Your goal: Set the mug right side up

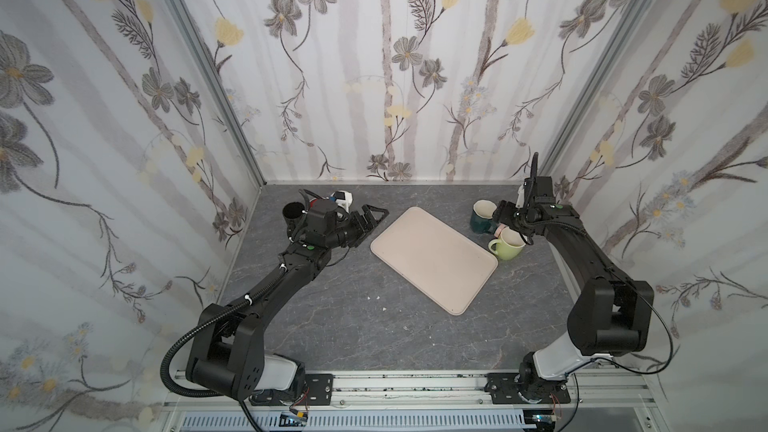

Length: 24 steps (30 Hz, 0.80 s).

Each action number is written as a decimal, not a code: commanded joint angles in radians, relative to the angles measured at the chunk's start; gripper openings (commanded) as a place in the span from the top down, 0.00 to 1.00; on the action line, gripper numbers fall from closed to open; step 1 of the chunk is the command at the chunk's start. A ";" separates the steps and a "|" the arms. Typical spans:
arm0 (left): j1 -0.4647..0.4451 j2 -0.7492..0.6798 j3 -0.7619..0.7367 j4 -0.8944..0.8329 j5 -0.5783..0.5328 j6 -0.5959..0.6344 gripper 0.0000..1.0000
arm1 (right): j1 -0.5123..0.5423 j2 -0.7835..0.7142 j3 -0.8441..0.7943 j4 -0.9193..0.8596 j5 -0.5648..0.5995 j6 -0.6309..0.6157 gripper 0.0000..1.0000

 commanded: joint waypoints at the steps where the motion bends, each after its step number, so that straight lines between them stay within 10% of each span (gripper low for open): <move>1: 0.018 -0.012 0.009 -0.064 -0.063 0.073 0.00 | 0.001 -0.092 -0.073 0.110 -0.063 -0.002 0.12; 13: 0.125 -0.190 -0.222 -0.061 -0.385 0.227 0.00 | -0.008 -0.696 -0.642 0.613 0.000 -0.035 0.06; 24: 0.158 -0.345 -0.338 -0.087 -0.665 0.561 0.00 | -0.010 -1.013 -1.096 1.040 0.357 -0.033 0.00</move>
